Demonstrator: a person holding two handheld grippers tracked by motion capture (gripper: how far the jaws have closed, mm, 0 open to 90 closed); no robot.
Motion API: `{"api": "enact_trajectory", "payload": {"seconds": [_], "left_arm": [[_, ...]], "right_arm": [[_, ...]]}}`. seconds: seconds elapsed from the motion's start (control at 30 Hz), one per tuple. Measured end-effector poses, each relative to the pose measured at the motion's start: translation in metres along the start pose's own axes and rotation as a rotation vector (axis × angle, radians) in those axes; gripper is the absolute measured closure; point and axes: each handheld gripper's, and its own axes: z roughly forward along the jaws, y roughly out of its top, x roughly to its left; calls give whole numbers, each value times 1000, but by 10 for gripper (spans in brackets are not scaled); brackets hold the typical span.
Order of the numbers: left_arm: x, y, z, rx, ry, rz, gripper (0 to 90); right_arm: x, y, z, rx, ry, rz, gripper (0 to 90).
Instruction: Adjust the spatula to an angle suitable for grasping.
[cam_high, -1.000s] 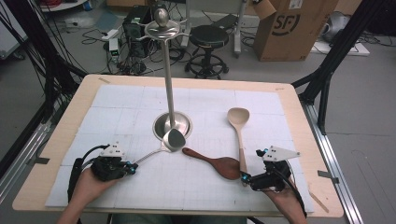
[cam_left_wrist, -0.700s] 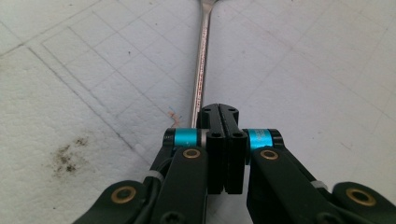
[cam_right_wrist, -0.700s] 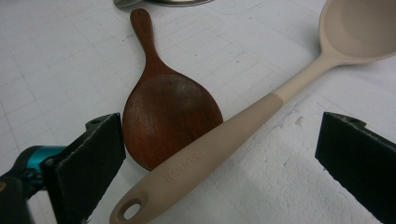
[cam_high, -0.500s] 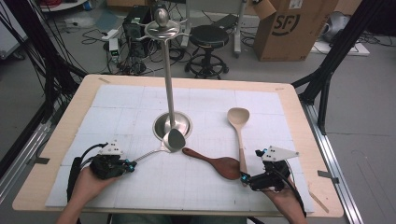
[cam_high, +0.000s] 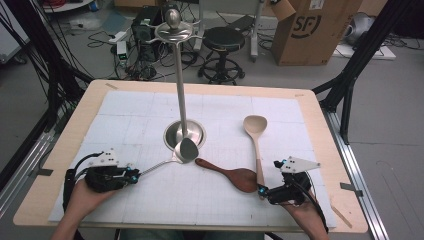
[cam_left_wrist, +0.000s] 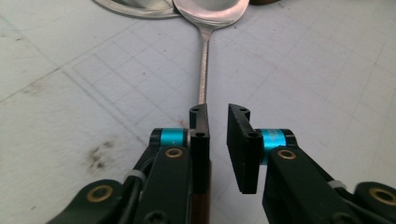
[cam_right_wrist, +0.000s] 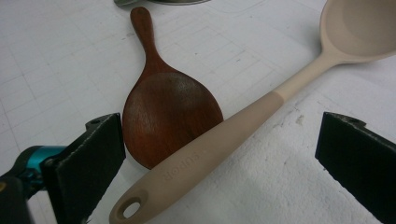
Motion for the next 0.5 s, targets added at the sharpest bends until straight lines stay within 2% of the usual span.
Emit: {"api": "enact_trajectory", "payload": {"seconds": [0.13, 0.17, 0.33, 0.4, 0.5], "left_arm": [[6, -7, -8, -5, 8, -11, 711], [10, -11, -13, -18, 11, -27, 694], [14, -15, -16, -30, 3, -42, 612], [13, -16, -15, -27, -5, -37, 579], [11, -17, -10, 14, 3, -23, 513]], "right_arm": [[0, 0, 0, -1, -1, 0, 6], [0, 0, 0, -1, -1, 2, 6], [0, 0, 0, 0, 0, -1, 6], [0, 0, 0, 0, -1, 0, 6], [0, 0, 0, -1, -4, 1, 6]]}}
